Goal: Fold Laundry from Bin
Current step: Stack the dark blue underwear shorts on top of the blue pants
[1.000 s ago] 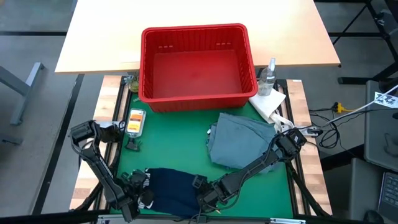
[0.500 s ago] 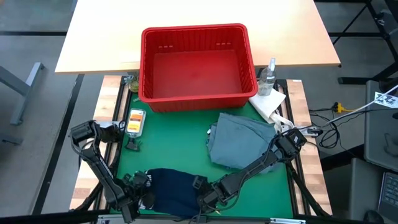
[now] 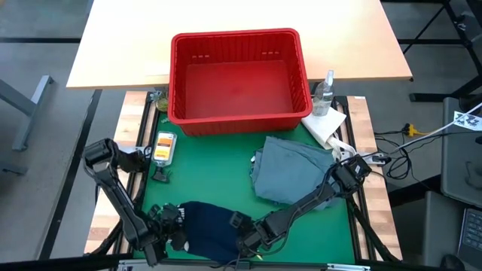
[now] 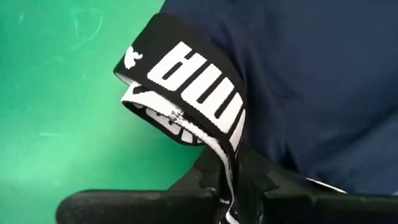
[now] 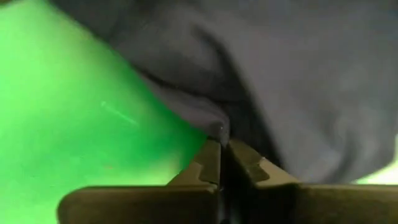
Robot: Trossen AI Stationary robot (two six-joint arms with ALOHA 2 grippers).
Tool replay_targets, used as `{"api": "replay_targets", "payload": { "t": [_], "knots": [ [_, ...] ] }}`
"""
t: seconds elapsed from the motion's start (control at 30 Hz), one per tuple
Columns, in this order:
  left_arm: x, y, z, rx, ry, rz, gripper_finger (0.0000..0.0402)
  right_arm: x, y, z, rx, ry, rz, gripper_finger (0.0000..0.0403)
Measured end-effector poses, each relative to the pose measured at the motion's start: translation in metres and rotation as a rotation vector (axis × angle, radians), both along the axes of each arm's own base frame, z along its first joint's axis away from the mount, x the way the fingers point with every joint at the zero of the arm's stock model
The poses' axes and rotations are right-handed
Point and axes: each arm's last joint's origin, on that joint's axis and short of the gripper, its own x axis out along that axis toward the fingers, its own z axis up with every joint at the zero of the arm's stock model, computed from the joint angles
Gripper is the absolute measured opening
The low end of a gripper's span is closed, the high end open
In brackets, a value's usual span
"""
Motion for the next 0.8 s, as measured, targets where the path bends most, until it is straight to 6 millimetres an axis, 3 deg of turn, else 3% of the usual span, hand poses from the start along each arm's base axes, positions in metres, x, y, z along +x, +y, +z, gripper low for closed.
{"api": "replay_targets", "payload": {
  "t": [0.5,0.8],
  "knots": [
    [-0.001,0.015,0.046,-0.020,-0.184,-0.055,0.0012,0.002,-0.001,0.048,-0.078,0.002,-0.027,0.0005],
    [0.016,0.034,0.075,-0.023,-0.299,-0.108,0.0011,-0.005,-0.010,0.081,-0.134,0.019,-0.059,0.0004]
  ]
}}
